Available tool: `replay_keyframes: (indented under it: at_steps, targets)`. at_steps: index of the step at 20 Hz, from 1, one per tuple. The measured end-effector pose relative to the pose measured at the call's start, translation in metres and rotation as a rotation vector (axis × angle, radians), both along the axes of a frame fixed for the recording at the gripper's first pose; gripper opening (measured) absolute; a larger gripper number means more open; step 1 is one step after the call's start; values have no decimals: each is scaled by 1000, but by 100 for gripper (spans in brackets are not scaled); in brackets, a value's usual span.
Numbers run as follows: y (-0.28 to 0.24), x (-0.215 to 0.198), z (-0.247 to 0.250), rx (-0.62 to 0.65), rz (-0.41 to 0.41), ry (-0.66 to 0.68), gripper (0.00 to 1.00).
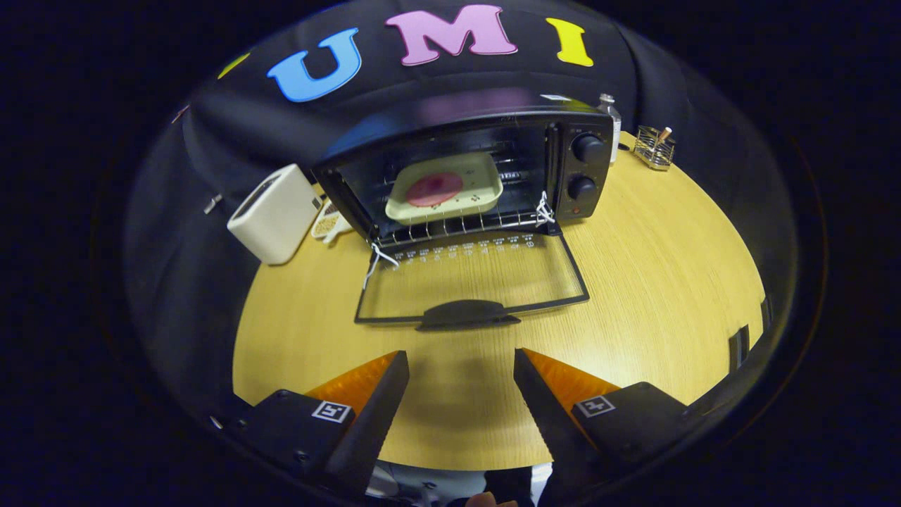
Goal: Open the toaster oven, put the food inside, and close the toaster oven door.
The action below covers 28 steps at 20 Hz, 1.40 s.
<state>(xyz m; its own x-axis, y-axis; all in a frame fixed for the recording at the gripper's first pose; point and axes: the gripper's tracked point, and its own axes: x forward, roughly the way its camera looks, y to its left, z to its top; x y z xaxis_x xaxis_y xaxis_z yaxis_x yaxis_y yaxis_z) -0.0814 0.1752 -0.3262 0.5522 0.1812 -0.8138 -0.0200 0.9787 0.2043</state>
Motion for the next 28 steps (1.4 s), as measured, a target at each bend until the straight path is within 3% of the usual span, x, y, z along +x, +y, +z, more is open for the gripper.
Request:
replay_keyframes:
  at_steps: [13, 17, 23, 28]
  targets:
    - [8, 20, -56, -120, -6, 47, 99]
    - [6, 23, -68, -100, -51, 75, 100]
    - [0, 44, -67, -133, -69, 34, 99]
    - [-2, 42, -52, -162, -31, -24, 99]
